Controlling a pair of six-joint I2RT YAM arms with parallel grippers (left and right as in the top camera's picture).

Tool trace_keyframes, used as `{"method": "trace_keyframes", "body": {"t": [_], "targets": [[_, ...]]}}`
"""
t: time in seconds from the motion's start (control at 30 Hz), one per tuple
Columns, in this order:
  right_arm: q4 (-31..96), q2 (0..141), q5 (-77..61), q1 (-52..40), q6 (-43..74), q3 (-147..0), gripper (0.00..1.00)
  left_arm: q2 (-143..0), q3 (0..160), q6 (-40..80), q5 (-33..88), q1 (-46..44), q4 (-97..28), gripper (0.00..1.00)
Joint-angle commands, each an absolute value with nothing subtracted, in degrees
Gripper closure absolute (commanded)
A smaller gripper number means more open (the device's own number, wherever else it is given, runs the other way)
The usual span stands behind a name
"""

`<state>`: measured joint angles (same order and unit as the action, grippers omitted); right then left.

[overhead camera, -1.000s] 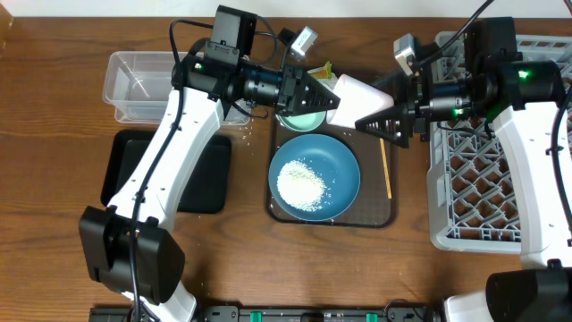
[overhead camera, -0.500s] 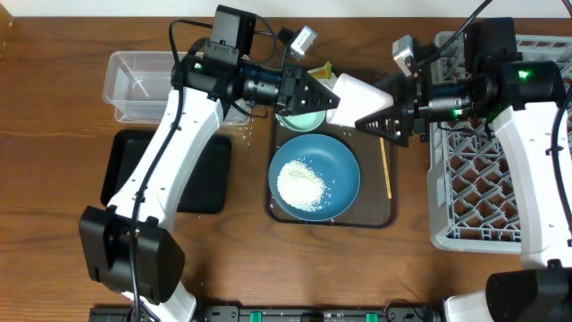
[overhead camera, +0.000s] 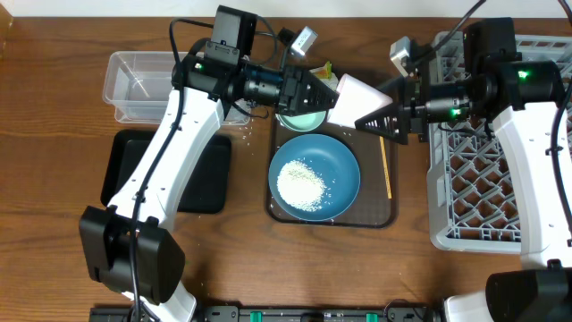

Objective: Sort waste into correct bins and load items into the dishwasher rack
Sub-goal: 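Close the right gripper on the pink cup held by the left gripper, then carry the pink cup right into the grey rack and release it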

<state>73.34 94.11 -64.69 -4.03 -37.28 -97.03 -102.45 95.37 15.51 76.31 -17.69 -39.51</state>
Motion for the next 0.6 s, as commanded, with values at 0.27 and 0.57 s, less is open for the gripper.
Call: {"method": "trace_keyframes", "body": {"t": [0.27, 0.57], "targets": [[77.47, 93.65, -21.91, -3.16, -6.24, -96.9, 0.59, -101.95, 95.46, 8.86, 30.24, -16.97, -60.01, 0.32], [82.96, 93.65, -10.26, 10.46, 4.12, -97.91, 0.58, -93.01, 95.46, 7.33, 8.93, -10.0, -70.7, 0.3]]}}
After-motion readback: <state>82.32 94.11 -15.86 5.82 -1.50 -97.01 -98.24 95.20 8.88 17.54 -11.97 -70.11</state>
